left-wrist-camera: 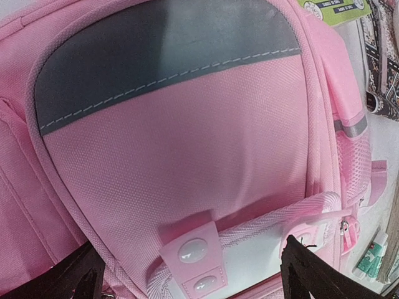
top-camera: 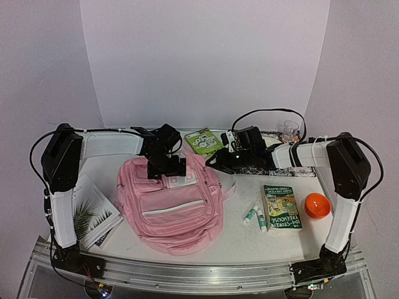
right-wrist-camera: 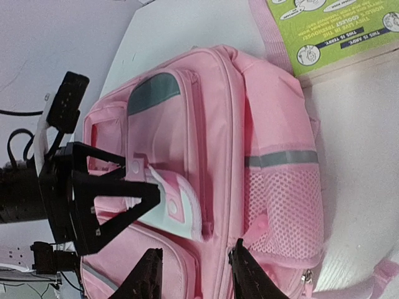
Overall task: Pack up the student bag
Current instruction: Grab the second largest pocket of the student bag.
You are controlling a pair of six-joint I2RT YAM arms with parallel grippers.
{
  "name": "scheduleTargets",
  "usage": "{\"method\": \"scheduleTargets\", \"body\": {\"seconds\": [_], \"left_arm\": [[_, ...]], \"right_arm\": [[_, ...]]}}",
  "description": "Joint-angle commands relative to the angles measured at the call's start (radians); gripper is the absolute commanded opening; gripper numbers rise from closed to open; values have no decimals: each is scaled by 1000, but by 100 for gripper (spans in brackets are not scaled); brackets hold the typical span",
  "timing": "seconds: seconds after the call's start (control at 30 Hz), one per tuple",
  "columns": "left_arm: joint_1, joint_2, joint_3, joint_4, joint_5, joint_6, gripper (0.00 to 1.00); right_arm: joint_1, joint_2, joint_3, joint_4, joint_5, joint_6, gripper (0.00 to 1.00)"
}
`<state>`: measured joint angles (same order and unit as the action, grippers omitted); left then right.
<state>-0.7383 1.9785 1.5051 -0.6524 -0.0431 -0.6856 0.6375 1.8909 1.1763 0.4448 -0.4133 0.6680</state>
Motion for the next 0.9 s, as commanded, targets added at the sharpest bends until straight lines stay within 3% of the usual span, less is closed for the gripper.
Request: {"method": "scheduleTargets", "body": {"seconds": [0.0,0.3,0.67,0.87], "left_arm": [[4,11,-5,14,23,20,100],[4,22,-1,21,40,31,99],[2,42,10,34,76,40,99],[1,40,6,43,79,40,100]], "right_arm": [[5,83,76,-89,2,62,41],[6,159,119,-144,2,110,38],[18,199,142,-147,-40,150,27],[19,202,143,-172,-39,163,27]]}}
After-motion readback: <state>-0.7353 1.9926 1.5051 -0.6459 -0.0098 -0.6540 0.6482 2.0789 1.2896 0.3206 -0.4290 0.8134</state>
